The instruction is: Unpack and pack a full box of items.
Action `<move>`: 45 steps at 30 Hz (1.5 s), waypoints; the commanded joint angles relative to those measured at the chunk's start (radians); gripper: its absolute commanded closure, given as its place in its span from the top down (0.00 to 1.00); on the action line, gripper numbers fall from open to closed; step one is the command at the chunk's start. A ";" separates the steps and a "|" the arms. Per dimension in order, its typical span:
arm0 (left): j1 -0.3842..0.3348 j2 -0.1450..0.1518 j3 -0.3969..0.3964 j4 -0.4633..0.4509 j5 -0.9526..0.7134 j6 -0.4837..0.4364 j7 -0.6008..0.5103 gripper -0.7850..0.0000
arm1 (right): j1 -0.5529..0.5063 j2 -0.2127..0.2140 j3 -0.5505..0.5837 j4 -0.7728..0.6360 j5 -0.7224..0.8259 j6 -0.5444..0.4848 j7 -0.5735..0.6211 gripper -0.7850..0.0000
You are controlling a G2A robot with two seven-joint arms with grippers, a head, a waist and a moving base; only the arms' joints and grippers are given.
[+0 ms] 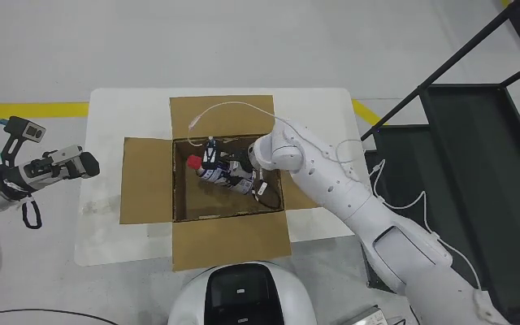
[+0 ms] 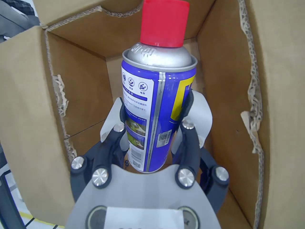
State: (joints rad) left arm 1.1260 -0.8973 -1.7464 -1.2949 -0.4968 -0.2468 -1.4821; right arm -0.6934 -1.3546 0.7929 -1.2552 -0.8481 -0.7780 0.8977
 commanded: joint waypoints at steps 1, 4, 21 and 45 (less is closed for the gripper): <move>0.000 0.000 0.000 0.000 0.000 0.000 0.000 1.00 | -0.060 0.025 0.060 -0.072 -0.018 -0.003 -0.029 0.00; 0.000 0.000 0.000 0.000 0.000 0.000 0.000 1.00 | -0.129 0.050 0.126 -0.151 -0.043 -0.006 -0.090 0.00; 0.000 0.000 0.000 0.000 0.000 0.000 0.000 1.00 | -0.312 0.093 0.249 -0.287 -0.119 -0.032 -0.404 0.00; 0.000 0.000 0.000 0.000 0.000 0.000 0.000 1.00 | -0.351 0.102 0.275 -0.269 -0.130 -0.038 -0.494 0.00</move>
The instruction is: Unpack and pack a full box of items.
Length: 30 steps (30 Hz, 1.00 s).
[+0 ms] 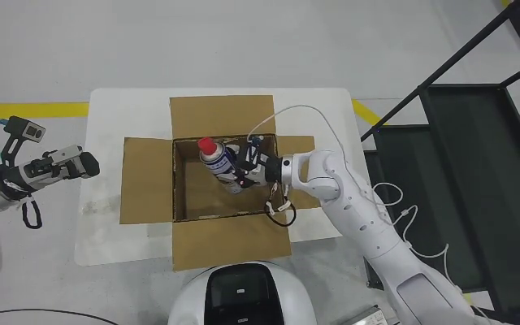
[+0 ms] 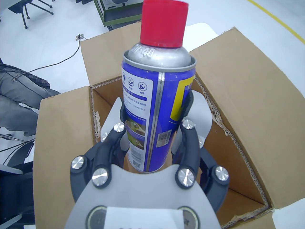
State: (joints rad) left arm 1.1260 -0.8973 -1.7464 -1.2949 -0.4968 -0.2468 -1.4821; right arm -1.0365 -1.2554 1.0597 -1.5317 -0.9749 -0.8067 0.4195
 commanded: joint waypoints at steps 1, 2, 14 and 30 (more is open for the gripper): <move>0.000 0.000 0.000 0.000 0.000 0.000 0.000 1.00 | -0.016 0.005 0.014 0.010 -0.004 -0.018 -0.028 0.00; 0.000 0.000 0.000 0.000 0.000 0.000 0.000 1.00 | -0.023 0.007 0.020 0.010 -0.005 -0.030 -0.045 0.00; 0.000 0.000 0.000 0.000 0.000 0.000 0.000 1.00 | -0.209 0.050 0.266 -0.046 -0.197 -0.107 -0.576 0.00; 0.000 0.000 0.000 0.000 0.000 0.000 0.000 1.00 | -0.463 0.093 0.494 -0.049 -0.433 -0.050 -1.036 0.00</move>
